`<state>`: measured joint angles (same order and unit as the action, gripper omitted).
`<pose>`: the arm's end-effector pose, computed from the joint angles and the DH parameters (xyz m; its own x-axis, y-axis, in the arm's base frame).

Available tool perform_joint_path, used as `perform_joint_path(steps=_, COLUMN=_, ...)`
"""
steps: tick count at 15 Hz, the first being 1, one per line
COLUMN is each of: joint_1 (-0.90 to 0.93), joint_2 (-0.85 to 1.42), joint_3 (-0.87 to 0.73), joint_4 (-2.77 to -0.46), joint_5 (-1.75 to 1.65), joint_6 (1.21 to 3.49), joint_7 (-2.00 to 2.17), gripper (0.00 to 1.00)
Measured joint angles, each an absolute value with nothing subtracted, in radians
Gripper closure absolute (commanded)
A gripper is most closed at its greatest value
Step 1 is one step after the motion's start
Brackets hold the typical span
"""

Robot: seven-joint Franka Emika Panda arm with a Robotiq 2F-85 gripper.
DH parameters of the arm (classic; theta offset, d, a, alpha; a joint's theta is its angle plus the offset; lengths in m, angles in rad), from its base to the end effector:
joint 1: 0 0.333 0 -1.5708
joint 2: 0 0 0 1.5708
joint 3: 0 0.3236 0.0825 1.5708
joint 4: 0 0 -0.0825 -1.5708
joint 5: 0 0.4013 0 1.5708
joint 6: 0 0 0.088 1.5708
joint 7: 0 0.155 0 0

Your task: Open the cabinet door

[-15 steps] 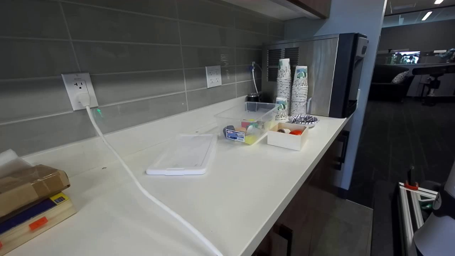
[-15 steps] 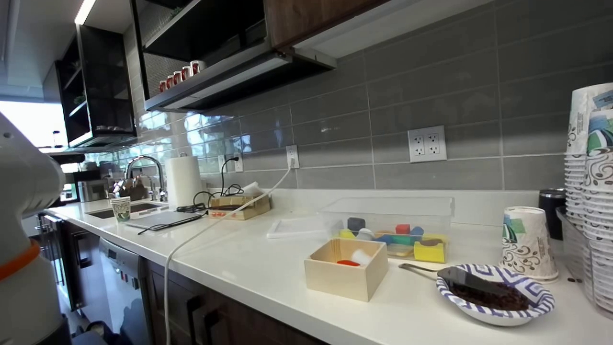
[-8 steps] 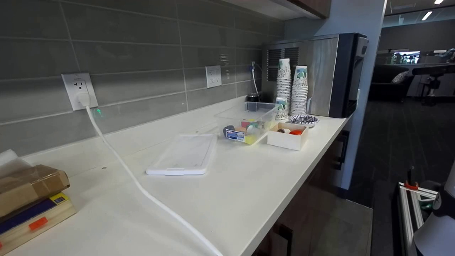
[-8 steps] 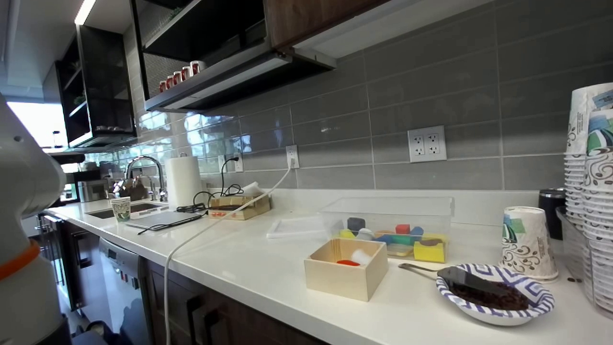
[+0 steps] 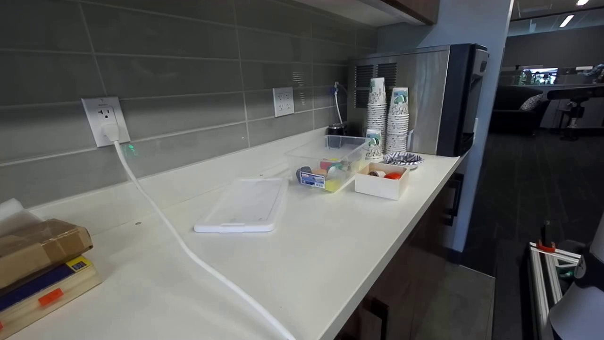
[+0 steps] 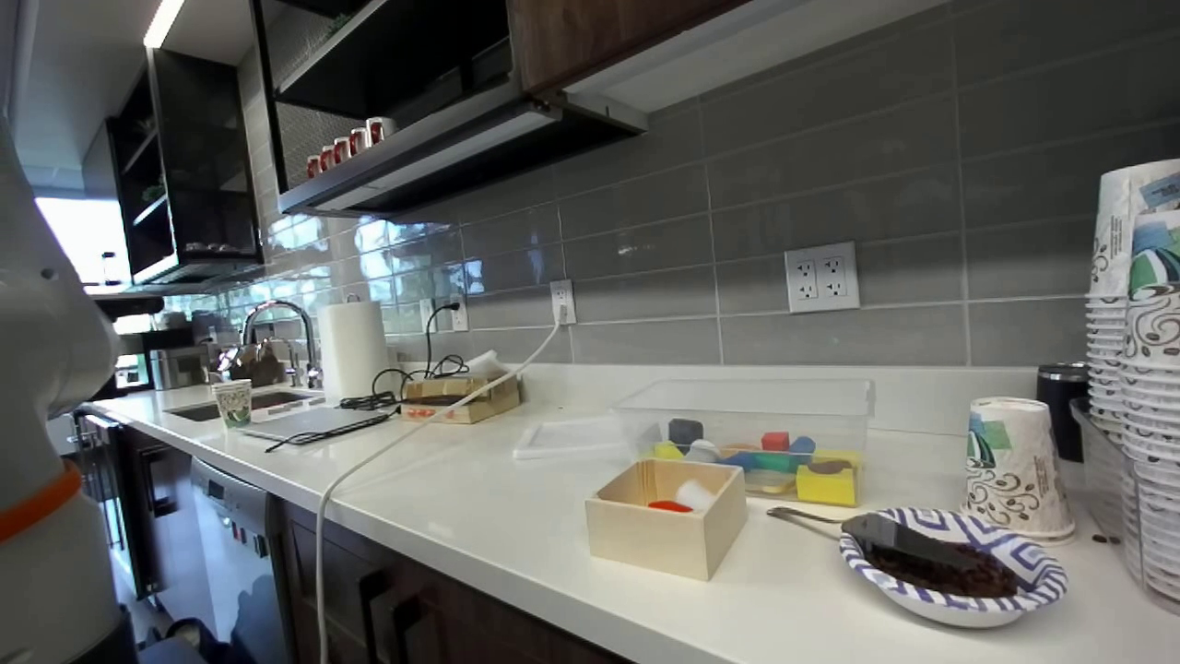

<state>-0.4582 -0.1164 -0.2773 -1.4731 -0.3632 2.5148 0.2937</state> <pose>0.4287 -0.4179 0.8465 0.2634 -0.2707 0.9259 -0.7984 -0.5999 0.0517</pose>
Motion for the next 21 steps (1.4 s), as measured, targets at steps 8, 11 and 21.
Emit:
perform_joint_path(steps=8, joint_1=-0.418, joint_2=-0.030, joint_3=-0.331, joint_4=-1.377, joint_5=-0.193, joint_6=2.497, joint_7=0.083, gripper=0.00)
perform_joint_path(steps=11, joint_1=-0.418, joint_2=0.014, joint_3=-0.352, joint_4=-1.336, joint_5=-0.129, joint_6=2.497, joint_7=0.041, gripper=0.00)
perform_joint_path(steps=21, joint_1=-0.434, joint_2=0.087, joint_3=-0.376, joint_4=-1.253, joint_5=-0.077, joint_6=2.525, joint_7=0.013, gripper=0.00)
